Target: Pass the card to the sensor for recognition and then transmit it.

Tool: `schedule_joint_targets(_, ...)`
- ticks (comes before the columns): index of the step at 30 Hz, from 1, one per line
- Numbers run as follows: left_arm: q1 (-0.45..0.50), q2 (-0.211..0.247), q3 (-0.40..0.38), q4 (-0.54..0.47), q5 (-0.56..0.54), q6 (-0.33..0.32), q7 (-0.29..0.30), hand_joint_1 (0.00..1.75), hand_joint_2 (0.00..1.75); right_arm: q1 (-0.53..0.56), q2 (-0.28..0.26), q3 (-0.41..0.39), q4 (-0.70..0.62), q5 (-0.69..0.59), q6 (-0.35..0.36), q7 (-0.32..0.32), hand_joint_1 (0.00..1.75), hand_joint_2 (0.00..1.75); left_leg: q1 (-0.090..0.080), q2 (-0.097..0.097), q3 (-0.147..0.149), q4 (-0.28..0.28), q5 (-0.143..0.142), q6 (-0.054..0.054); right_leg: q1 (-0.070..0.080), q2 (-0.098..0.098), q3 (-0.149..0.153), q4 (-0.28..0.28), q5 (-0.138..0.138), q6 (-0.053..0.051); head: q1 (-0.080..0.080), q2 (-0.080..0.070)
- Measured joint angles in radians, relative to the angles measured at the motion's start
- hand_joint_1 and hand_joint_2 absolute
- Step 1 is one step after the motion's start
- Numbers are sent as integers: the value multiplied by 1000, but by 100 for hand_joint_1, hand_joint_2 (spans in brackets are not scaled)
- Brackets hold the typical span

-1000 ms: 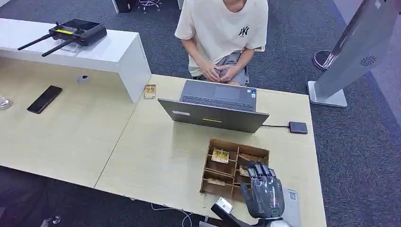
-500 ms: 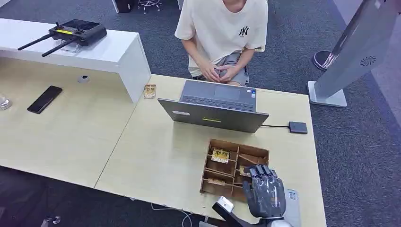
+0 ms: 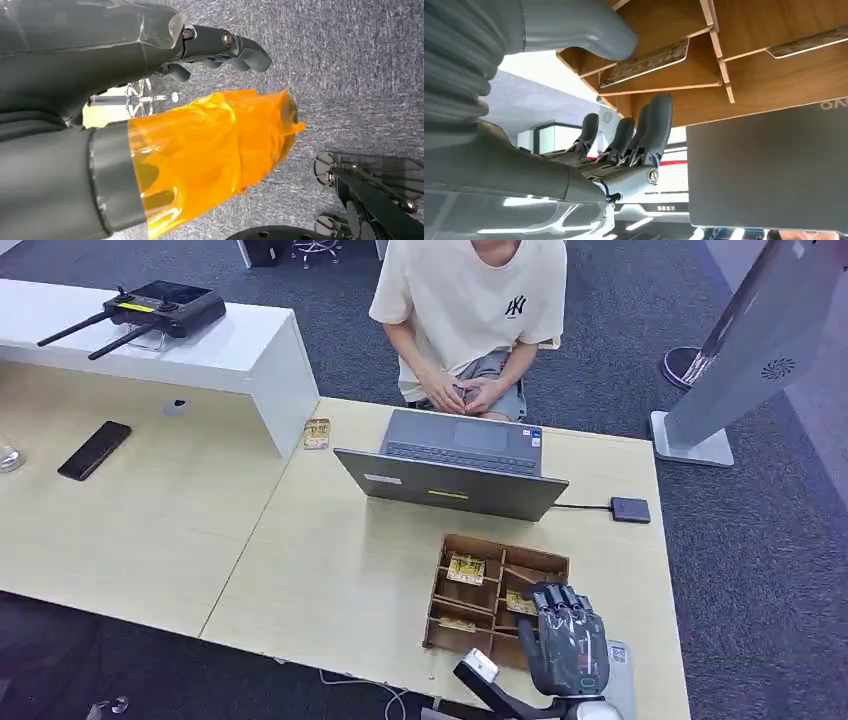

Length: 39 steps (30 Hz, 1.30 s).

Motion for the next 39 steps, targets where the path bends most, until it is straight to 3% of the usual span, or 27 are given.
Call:
schedule_joint_targets(22, 0, 0, 0, 0, 3, -5, 3, 0, 0, -14, 10, -10, 22, 8, 15, 6, 86, 175, 0, 0, 0, 0, 0, 0, 0, 0, 0, 0, 0, 0, 0, 0)
schedule_joint_targets(26, 0, 0, 0, 0, 3, -5, 3, 0, 0, -15, 10, -10, 25, 8, 18, 6, 103, 175, 0, 0, 0, 0, 0, 0, 0, 0, 0, 0, 0, 0, 0, 0)
schedule_joint_targets(28, 0, 0, 0, 0, 5, -5, 3, 0, 0, -15, 11, -10, 27, 8, 20, 6, 131, 175, 0, 0, 0, 0, 0, 0, 0, 0, 0, 0, 0, 0, 0, 0)
schedule_joint_targets(29, 0, 0, 0, 0, 5, -5, 3, 0, 0, -15, 11, -10, 27, 8, 22, 6, 136, 175, 0, 0, 0, 0, 0, 0, 0, 0, 0, 0, 0, 0, 0, 0)
schedule_joint_targets(34, 0, 0, 0, 0, 9, -5, 3, 0, 0, -22, 13, -10, 29, 8, 23, 6, 150, 175, 0, 0, 0, 0, 0, 0, 0, 0, 0, 0, 0, 0, 0, 0)
schedule_joint_targets(39, 0, 0, -1, 0, 19, -5, 5, 0, 0, -27, 16, -10, 33, 9, 26, 6, 148, 175, 0, 0, 0, 0, 0, 0, 0, 0, 0, 0, 0, 0, 0, 0)
